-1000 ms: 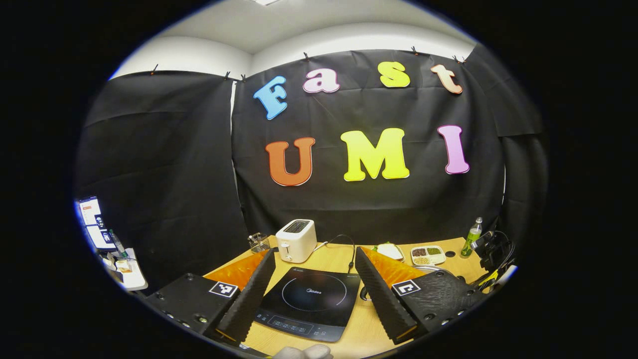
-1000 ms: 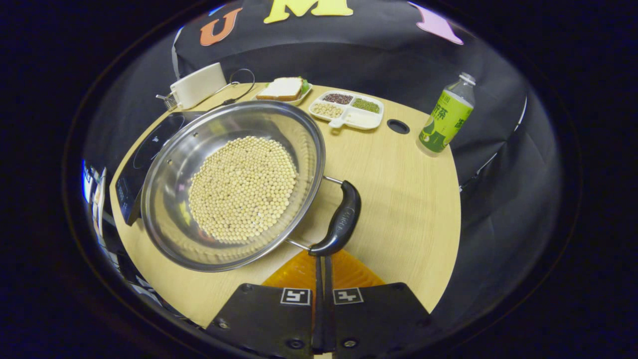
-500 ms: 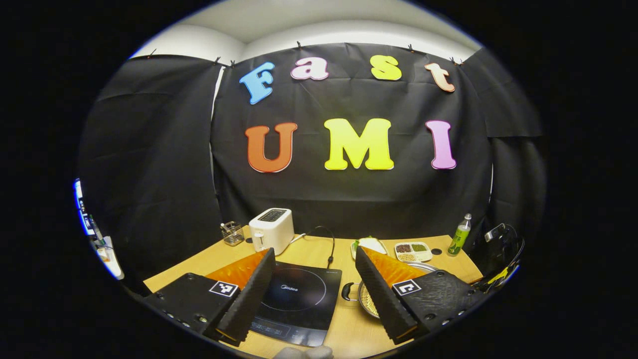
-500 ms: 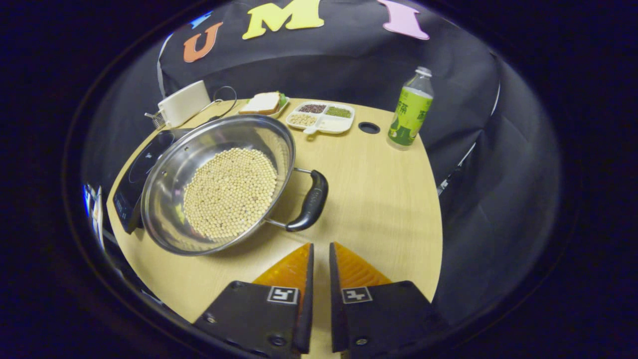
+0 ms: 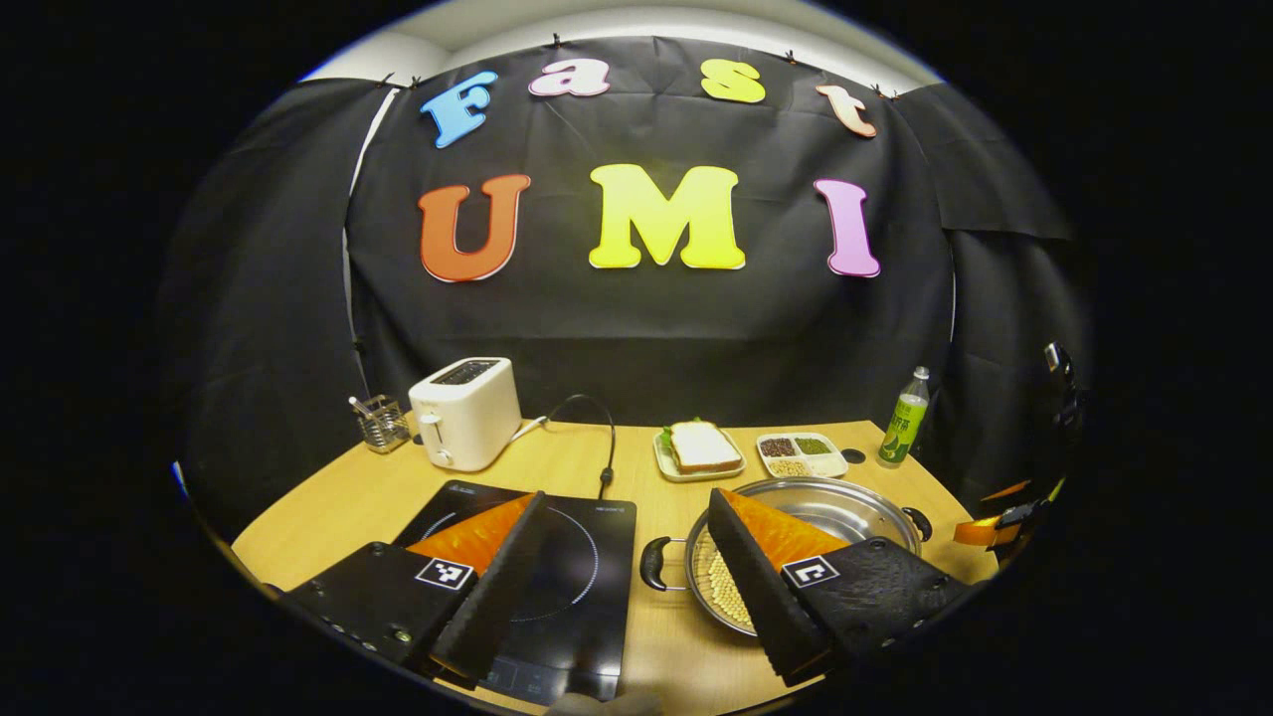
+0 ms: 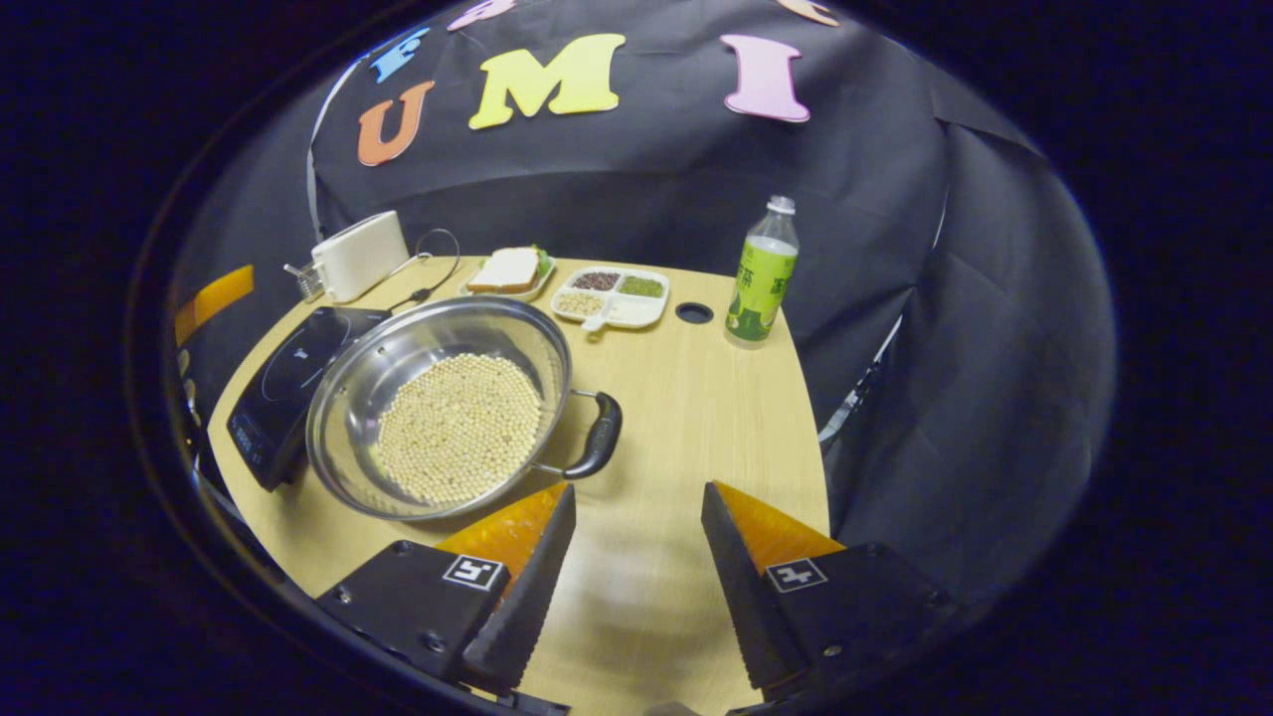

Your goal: First push the handle of the pot to place it horizontally, then grasp the pot with both hands and set it on the induction cooktop.

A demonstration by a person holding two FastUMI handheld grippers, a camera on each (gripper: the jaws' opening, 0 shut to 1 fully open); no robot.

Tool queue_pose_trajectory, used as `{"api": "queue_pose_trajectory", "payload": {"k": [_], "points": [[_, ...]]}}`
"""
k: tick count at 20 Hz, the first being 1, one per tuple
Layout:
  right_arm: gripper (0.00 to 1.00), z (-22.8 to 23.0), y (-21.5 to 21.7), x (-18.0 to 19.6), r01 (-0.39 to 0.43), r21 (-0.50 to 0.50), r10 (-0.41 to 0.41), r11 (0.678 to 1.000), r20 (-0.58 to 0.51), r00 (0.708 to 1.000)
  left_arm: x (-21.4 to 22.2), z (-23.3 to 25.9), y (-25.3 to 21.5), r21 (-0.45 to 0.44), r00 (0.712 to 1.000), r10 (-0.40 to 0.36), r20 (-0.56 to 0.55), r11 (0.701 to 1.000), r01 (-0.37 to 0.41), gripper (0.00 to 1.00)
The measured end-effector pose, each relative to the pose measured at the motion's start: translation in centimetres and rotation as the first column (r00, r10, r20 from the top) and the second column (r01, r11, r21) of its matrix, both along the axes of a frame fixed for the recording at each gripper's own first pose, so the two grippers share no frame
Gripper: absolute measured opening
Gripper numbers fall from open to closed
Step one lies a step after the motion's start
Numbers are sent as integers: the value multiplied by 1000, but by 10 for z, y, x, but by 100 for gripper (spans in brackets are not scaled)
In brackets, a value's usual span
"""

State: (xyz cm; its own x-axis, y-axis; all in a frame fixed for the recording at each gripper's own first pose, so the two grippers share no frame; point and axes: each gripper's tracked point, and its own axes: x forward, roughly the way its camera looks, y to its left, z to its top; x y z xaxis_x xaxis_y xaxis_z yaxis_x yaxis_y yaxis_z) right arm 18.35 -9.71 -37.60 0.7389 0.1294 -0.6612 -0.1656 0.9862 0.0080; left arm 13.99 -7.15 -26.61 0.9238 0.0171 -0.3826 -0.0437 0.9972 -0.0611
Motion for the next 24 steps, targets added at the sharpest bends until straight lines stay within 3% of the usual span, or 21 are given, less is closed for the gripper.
{"api": "queue_pose_trajectory", "payload": {"k": [6,12,24], "points": [[83,-7,32,28,-12,10,12,1000,-6,1000,17,-59,-14,-6,995,-47,-93,999,46,97],[81,-36,47,47,23,42,-20,999,-60,998,31,-95,-25,-31,985,-47,-164,999,43,97],[84,-53,48,61,17,30,-14,999,-108,994,46,-145,-47,-75,949,-74,-307,996,53,96]]}}
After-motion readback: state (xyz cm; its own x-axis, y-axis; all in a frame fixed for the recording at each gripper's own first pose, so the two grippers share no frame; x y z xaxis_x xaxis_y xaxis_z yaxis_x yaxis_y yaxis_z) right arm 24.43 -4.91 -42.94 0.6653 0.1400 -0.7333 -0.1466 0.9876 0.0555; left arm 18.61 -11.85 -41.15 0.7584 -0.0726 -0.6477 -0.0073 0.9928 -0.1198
